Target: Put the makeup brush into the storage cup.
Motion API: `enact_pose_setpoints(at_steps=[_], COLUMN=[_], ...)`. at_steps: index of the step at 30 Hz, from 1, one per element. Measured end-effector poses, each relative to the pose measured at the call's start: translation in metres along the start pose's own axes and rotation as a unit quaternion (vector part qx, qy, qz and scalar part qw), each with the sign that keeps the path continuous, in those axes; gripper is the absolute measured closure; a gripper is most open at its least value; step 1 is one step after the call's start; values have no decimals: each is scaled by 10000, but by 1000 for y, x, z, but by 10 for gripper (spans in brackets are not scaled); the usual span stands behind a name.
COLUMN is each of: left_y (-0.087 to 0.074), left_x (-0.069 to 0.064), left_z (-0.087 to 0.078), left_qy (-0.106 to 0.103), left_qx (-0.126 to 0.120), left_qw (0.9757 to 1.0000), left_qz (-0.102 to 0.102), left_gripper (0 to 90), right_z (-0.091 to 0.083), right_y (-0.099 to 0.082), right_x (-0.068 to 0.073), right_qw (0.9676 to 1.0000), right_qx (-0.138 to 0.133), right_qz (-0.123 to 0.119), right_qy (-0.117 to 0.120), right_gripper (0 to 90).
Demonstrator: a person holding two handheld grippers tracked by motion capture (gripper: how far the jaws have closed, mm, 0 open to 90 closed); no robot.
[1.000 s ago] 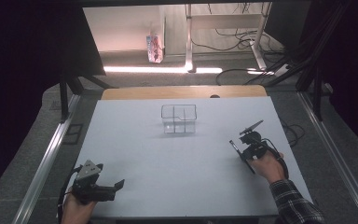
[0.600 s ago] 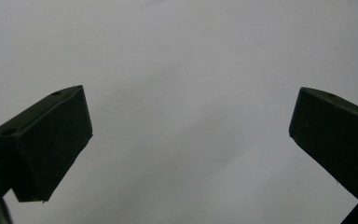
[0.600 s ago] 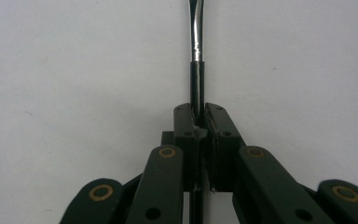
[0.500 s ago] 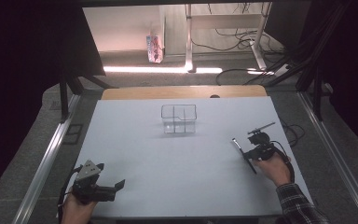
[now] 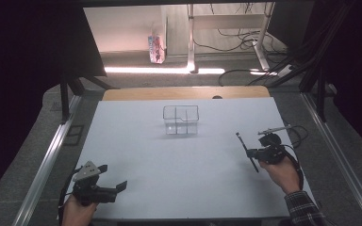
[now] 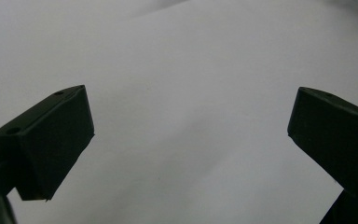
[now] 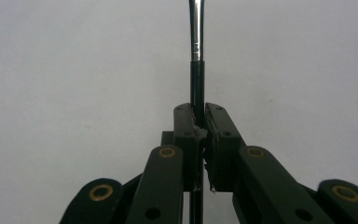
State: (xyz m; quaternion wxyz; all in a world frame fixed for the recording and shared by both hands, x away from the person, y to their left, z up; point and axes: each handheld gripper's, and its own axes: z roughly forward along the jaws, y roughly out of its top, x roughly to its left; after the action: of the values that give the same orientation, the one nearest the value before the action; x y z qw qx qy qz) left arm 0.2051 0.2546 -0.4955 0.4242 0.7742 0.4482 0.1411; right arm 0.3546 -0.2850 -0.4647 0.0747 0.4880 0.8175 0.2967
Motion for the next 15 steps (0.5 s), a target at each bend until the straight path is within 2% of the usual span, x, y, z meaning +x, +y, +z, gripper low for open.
enact_pose_setpoints(at_steps=[8,14,15], left_y=[1,1,1], left_x=[0,0,0], left_z=[-2,-3,-3], left_qy=[-58,-118,-118], left_qx=[-150,-189,-189], left_qw=[9999,9998,9998], left_qz=[41,5,5], left_gripper=[7,18,20], right_z=[-16,-28,-28], right_y=[-5,-12,-12], right_x=[7,14,14], right_qw=[9990,9961,9961], right_qx=[-419,-804,-804], right_qz=[-80,-271,-271], right_qy=[128,242,242], right_gripper=[840,840,840])
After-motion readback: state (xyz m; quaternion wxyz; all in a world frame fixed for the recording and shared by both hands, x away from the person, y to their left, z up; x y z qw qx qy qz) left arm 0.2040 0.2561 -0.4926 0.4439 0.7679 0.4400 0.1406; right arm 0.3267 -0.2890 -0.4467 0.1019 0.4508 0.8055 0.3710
